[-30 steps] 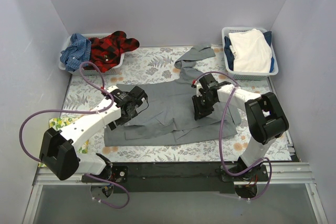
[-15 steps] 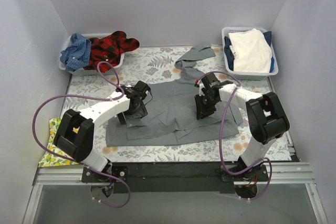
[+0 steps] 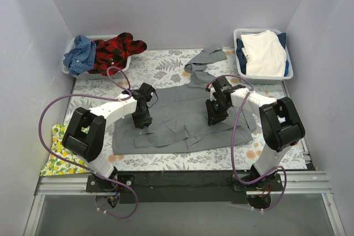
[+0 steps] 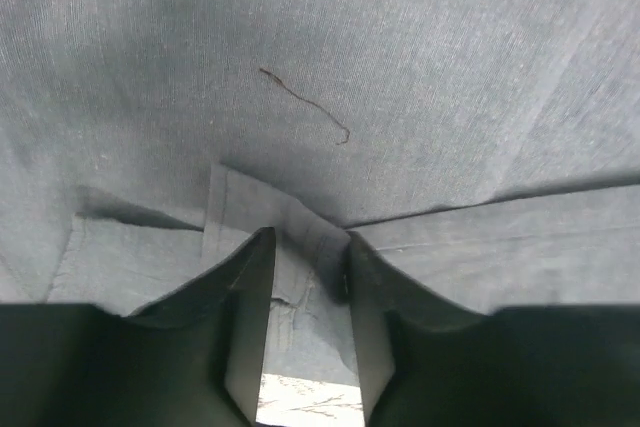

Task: Fold and stack the long sleeve shirts
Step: Fold the shirt

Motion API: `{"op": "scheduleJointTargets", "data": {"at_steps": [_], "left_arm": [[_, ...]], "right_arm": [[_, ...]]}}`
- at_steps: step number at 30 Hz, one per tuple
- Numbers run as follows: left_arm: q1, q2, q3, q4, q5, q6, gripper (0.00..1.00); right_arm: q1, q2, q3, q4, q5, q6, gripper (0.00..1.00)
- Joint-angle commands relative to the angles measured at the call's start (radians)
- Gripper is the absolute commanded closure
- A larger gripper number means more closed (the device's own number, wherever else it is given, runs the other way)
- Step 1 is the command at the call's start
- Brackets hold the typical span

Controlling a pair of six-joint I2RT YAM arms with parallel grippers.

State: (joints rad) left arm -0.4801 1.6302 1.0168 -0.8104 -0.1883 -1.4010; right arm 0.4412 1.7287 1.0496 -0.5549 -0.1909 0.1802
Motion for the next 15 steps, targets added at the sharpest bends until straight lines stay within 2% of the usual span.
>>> {"op": "scheduleJointTargets", "data": {"at_steps": [1, 4, 14, 15], "left_arm": [[0.0, -0.017, 0.022, -0.01, 0.004, 0.031, 0.9], [0.0, -0.024, 0.054, -0.045, -0.023, 0.011, 1.0], [0.0, -0.079, 0.16, -0.159, -0.184, -0.013, 1.0], [0.0, -0.072, 0.16, -0.165, -0.188, -0.015, 0.81]], "right_arm": [[-0.006, -0.001, 0.023, -0.028, 0.054, -0.001, 0.65], [-0.006, -0.001, 0.023, -0.03, 0.059, 0.004, 0.65], [-0.007, 0.005, 0.026, -0.028, 0.071, 0.019, 0.66], [-0.006, 0.005, 0.026, -0.028, 0.071, 0.021, 0.66]]}}
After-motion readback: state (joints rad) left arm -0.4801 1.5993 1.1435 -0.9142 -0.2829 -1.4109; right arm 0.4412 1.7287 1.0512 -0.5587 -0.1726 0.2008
